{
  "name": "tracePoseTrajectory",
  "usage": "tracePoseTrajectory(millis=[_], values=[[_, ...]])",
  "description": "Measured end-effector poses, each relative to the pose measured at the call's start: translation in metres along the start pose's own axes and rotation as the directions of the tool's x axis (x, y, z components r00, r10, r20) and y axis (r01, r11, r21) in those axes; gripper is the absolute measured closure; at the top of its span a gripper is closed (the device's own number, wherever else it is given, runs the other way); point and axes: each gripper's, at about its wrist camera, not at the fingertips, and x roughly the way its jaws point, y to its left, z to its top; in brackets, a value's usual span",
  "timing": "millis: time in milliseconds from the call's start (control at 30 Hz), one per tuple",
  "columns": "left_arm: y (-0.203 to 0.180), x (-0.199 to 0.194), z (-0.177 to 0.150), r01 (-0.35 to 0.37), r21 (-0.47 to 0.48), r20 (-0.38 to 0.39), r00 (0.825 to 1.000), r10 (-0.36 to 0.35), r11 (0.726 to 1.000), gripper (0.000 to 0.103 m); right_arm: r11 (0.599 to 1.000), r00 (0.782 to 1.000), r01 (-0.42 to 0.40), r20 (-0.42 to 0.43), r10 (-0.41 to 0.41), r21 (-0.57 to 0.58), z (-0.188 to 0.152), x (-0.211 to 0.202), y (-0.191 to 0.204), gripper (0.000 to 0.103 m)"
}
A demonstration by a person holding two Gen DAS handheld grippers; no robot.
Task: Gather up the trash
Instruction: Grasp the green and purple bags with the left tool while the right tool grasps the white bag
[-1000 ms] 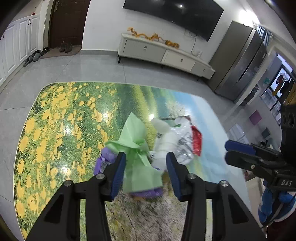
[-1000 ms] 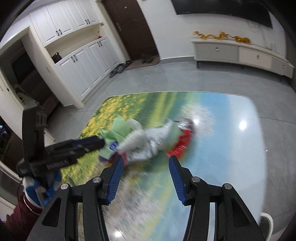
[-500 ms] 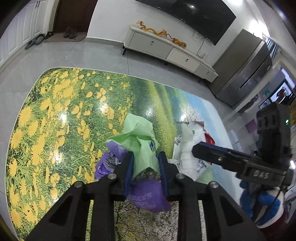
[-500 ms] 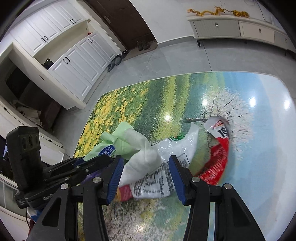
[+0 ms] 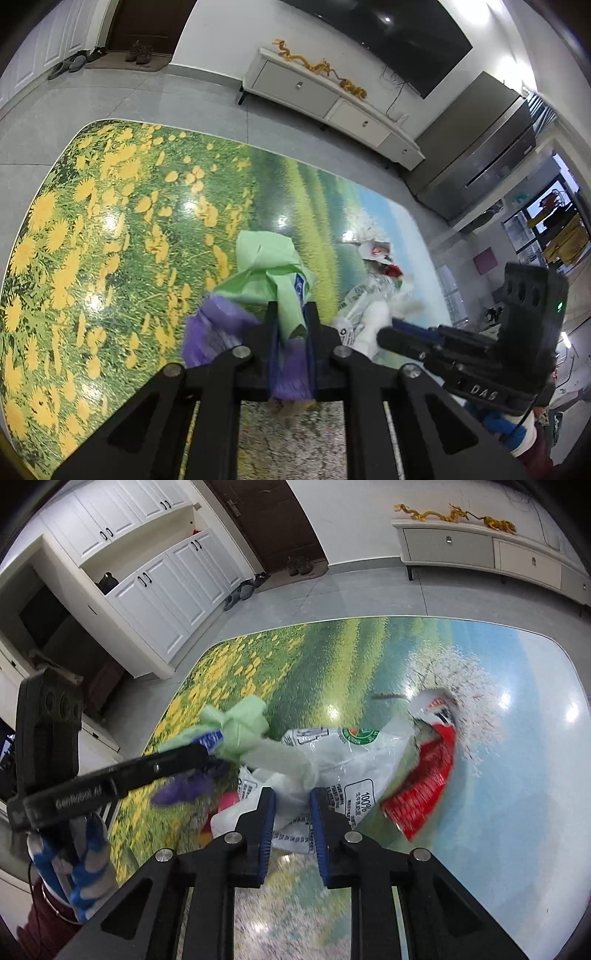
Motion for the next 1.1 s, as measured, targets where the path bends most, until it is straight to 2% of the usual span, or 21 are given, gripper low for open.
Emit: tracePoseTrajectory(millis=[367, 600, 800, 967, 1100], values=[[-0.036, -0.038, -0.007, 0.037, 0.062, 0.078, 0.996, -0.042, 0.997, 0.095, 0.999, 0.997, -0.035, 0.063, 0.033, 0.022, -0.026, -0.045, -0.010, 0.087], [-0.067, -0.073, -0.030, 0.081, 0.124, 0.128, 0.987, -0.096, 0.989, 0.095, 0.999, 0.989, -0.051, 0.141, 0.052, -0.012, -0.039, -0.092, -0.004, 0.087], [-0.104, -0.097, -0.055, 0.059, 0.225, 0.151, 0.984, -0.095, 0.973, 0.095, 0.998, 0.976, -0.058, 0.209, 0.060, -0.013, -0.057, -0.136, -0.008, 0.087], [-0.143, -0.107, -0.077, 0.082, 0.300, 0.147, 0.980, -0.131, 0.951, 0.095, 0.999, 0.965, -0.042, 0.260, 0.036, 0.015, -0.077, -0.175, -0.025, 0.087], [-0.168, -0.103, -0.091, 0.118, 0.338, 0.117, 0.979, -0.166, 0.934, 0.095, 0.998, 0.951, 0.000, 0.309, -0.021, 0.070, -0.101, -0.210, -0.049, 0.087]])
